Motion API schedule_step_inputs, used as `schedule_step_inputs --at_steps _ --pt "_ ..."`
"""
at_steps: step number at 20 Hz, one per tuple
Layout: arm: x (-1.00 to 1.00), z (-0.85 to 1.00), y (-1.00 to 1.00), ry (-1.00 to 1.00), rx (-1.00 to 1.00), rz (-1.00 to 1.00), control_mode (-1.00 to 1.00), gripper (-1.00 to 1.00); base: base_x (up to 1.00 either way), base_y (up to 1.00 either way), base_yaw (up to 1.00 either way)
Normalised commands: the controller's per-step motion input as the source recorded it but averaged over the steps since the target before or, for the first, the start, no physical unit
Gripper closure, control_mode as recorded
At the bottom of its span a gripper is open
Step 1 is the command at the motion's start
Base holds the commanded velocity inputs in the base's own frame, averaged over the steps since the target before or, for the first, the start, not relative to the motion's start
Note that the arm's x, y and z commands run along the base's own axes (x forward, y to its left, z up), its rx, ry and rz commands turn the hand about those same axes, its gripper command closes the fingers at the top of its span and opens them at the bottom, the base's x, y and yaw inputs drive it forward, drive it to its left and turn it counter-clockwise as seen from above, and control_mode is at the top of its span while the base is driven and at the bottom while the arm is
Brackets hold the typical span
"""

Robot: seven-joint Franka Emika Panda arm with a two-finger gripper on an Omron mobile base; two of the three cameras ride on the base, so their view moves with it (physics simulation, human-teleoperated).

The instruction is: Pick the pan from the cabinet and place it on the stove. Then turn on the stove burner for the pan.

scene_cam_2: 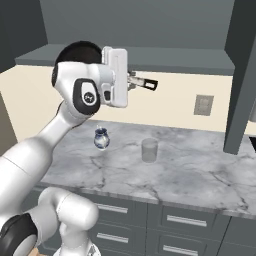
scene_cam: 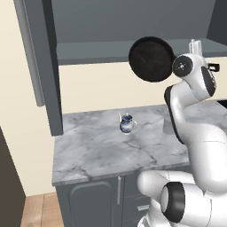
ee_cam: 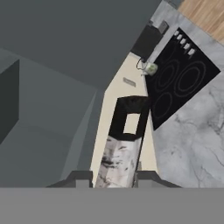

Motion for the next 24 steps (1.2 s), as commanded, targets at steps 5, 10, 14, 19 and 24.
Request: schedule_step_inputs --at_steps 5,10,14,19,24 --pt "-0.17 -0.05 0.0 0.0 0.0 0.0 -1.0 1.0 0.0 0.0 0.0" --pt "-0.32 -0.12 -0.05 0.0 0.02 -0.02 -1.0 1.0 0.0 0.0 0.0" --pt "-0.3 -0.13 -0.04 0.0 0.02 -0.02 -1.0 1.0 0.0 0.0 0.0" --pt "-0.08 -0.03 0.0 0.0 0.0 0.0 -1.0 1.0 0.0 0.0 0.0" --pt "-0.04 -0.04 0.0 0.0 0.0 0.0 -1.0 1.0 0.0 0.0 0.0"
